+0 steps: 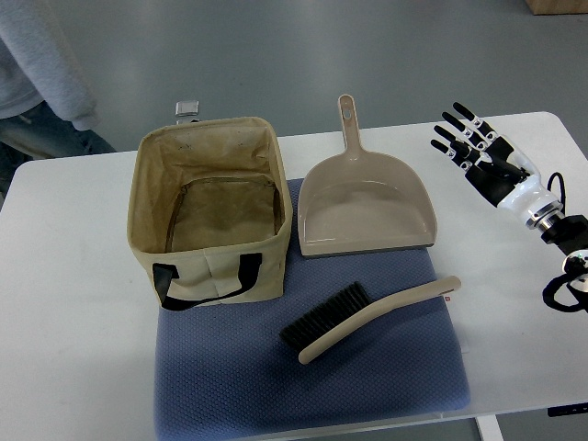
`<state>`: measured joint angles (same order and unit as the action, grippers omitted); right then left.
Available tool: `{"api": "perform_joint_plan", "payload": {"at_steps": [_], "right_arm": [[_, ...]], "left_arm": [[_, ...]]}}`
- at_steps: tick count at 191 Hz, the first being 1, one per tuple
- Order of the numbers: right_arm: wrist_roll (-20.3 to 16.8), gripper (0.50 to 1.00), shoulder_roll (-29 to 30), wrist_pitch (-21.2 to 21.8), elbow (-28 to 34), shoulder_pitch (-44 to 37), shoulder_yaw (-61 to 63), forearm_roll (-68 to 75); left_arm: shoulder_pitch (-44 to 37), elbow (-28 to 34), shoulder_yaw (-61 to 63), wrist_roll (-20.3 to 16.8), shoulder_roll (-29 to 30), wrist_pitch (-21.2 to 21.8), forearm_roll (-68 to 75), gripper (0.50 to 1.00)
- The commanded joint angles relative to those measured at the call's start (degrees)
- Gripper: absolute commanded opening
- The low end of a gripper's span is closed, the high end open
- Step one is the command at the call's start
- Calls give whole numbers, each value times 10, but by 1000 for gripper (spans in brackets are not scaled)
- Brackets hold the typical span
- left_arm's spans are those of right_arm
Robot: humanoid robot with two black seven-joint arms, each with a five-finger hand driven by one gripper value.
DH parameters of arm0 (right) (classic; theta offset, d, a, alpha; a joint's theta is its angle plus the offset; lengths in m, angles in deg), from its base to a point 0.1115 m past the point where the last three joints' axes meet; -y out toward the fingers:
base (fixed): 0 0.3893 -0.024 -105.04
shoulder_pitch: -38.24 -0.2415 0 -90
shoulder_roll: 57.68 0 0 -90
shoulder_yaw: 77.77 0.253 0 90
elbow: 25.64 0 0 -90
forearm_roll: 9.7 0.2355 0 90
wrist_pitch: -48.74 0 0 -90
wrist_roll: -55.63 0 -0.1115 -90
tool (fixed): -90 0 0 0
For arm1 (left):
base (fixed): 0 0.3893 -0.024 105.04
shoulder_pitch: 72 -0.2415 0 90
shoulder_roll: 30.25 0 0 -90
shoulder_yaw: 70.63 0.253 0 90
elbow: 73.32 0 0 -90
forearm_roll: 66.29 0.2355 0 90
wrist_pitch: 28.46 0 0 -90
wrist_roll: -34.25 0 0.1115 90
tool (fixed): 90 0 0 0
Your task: Put pink broom in yellow bag with right hand
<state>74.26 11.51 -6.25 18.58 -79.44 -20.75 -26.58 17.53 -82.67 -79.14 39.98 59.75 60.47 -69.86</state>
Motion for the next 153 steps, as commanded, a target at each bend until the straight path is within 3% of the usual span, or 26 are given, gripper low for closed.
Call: {"api": "perform_joint_plan", "payload": {"at_steps": [1, 153], "right_arm": [[0, 930, 1, 0, 0, 0, 0, 0], [0, 930, -1, 0, 0, 0, 0, 0]], "left_arm": [[0, 0, 0, 5, 0, 0, 1, 1000], [-1, -1, 0, 6, 0, 0, 0, 1000]]}}
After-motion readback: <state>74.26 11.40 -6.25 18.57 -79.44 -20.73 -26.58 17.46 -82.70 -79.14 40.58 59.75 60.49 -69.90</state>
